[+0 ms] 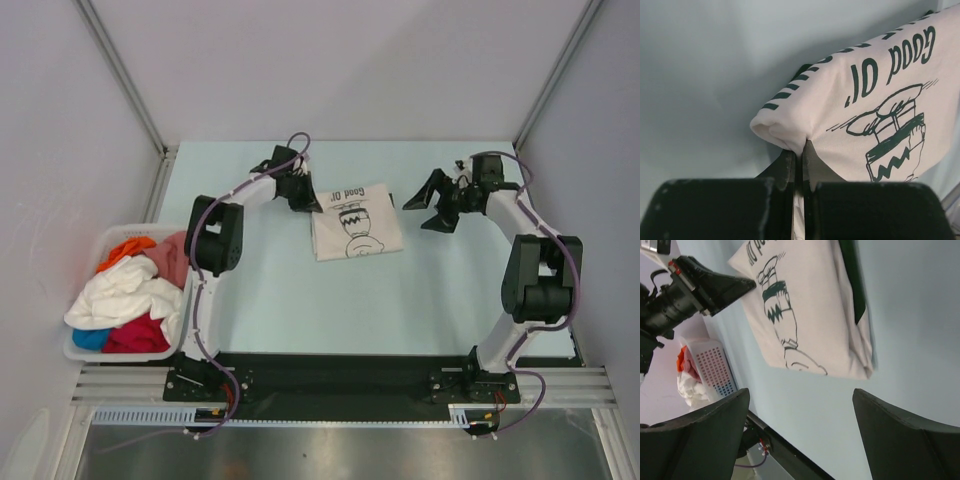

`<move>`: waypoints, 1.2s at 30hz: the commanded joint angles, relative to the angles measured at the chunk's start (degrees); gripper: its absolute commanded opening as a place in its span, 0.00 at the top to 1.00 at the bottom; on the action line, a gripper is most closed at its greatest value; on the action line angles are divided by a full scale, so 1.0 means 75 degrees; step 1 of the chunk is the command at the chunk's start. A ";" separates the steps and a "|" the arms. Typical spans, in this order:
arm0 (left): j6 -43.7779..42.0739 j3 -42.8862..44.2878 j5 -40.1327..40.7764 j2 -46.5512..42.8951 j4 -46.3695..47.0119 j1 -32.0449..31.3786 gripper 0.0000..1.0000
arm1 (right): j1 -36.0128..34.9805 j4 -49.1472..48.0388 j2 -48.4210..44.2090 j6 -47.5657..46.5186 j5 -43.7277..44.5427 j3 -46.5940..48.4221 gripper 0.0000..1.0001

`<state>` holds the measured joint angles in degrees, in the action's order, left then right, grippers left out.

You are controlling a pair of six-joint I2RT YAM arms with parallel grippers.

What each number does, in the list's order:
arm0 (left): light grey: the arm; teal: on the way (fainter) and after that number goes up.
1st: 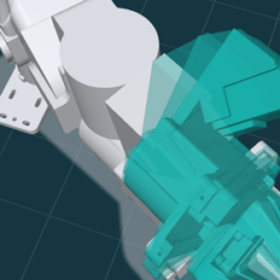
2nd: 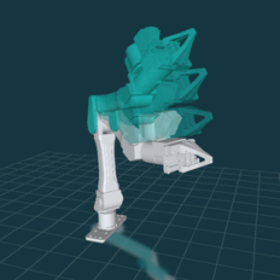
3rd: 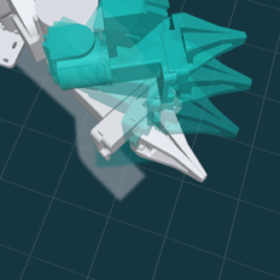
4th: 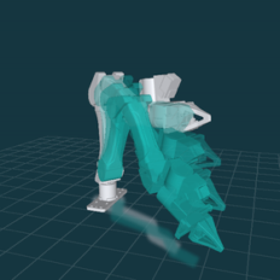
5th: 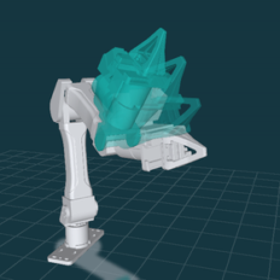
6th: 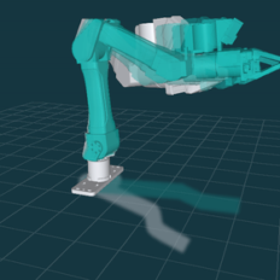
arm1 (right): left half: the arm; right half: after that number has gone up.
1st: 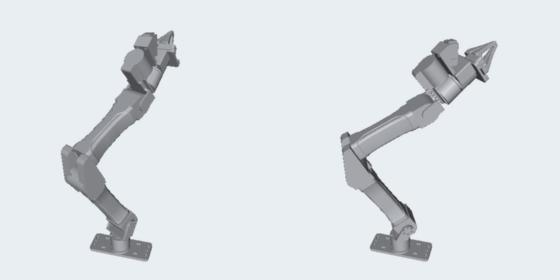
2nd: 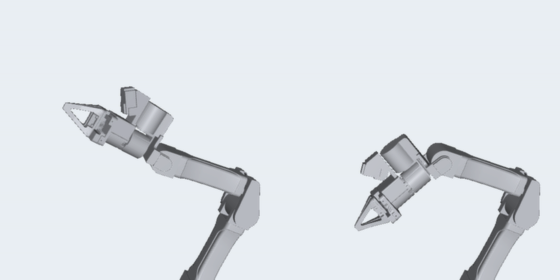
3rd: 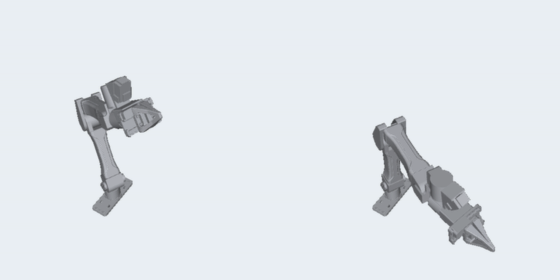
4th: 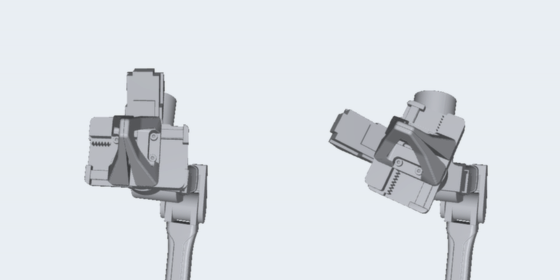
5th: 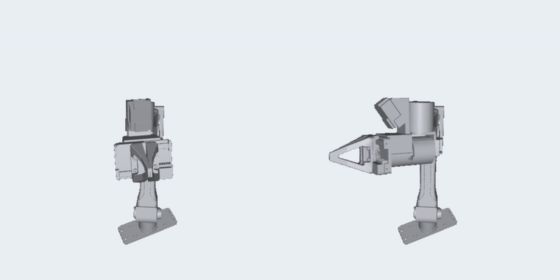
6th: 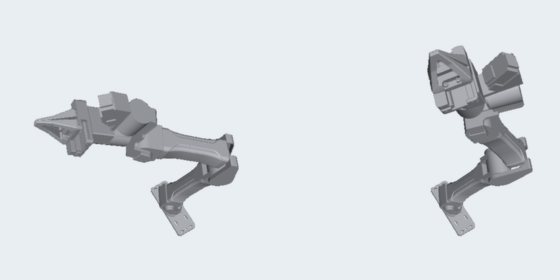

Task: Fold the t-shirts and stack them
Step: Neatly place the folded tshirt to the corner

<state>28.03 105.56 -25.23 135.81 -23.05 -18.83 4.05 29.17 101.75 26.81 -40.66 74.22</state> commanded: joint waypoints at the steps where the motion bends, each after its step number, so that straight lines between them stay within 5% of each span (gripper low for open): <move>1: -0.1229 0.0129 0.1500 -0.0611 -0.1590 0.0693 1.00 | -0.0435 0.0271 -0.0653 0.0187 0.0067 -0.0215 0.09; 6: -0.2002 0.0865 0.2203 -0.0578 -0.2129 0.1349 1.00 | -0.0786 0.0422 -0.0665 0.0234 0.0055 -0.0380 0.09; 14: -0.2893 0.3654 0.3782 0.0302 -0.3628 0.2053 1.00 | -0.0998 0.0658 -0.0314 0.0199 0.0008 -0.0357 0.09; 28: -0.4943 0.4078 0.6677 0.0279 -0.2799 0.2780 1.00 | -0.1325 0.1384 0.0448 0.0035 0.0066 0.0171 0.08; 36: -0.5858 0.4125 0.7115 0.0443 -0.1323 0.3120 1.00 | -0.2181 0.1525 0.0788 0.0292 0.0008 0.0147 0.08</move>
<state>-10.52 132.99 23.46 138.74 -40.99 2.94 -10.44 39.33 106.65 27.57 -39.88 73.65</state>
